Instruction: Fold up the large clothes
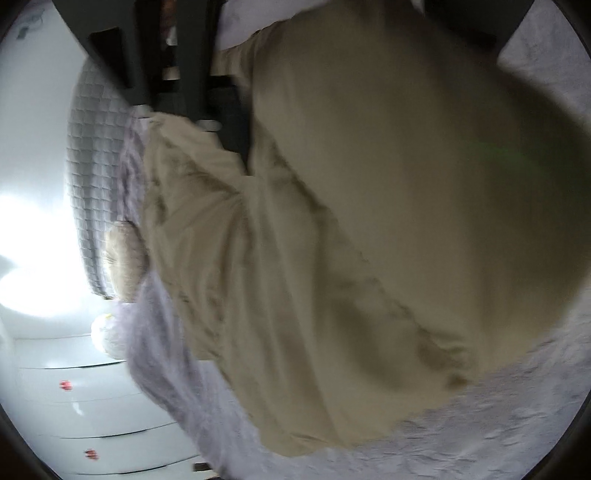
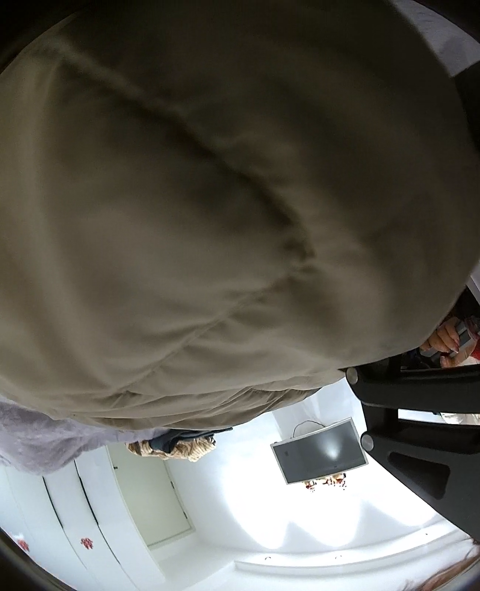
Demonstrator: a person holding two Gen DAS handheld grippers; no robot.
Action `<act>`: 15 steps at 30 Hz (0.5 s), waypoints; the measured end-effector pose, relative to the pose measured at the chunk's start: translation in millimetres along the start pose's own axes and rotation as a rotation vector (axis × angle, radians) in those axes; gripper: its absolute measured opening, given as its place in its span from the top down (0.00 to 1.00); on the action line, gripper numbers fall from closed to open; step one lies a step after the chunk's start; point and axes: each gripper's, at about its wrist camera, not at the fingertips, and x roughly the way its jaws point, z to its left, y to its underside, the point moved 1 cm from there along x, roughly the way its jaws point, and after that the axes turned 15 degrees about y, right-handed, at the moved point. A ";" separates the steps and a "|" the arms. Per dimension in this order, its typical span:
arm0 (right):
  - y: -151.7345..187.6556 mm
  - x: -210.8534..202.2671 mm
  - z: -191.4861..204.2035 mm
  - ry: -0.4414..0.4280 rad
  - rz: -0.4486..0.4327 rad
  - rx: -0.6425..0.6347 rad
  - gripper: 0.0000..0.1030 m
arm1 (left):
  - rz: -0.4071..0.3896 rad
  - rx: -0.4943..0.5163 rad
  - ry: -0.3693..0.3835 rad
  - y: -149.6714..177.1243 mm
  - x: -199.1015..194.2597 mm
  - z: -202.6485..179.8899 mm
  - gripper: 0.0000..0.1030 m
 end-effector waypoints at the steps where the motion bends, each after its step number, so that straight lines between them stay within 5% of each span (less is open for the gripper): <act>1: -2.1 -2.7 1.6 0.008 0.001 0.003 0.59 | -0.008 -0.002 -0.031 0.1 -2.8 1.3 0.36; 7: 20.3 -22.7 11.3 0.077 0.004 0.019 0.45 | 0.045 0.061 -0.175 7.2 -23.6 -13.1 0.36; 15: 40.7 -36.7 40.7 0.222 -0.006 -0.046 0.42 | 0.109 0.205 -0.343 21.1 -46.3 -53.3 0.35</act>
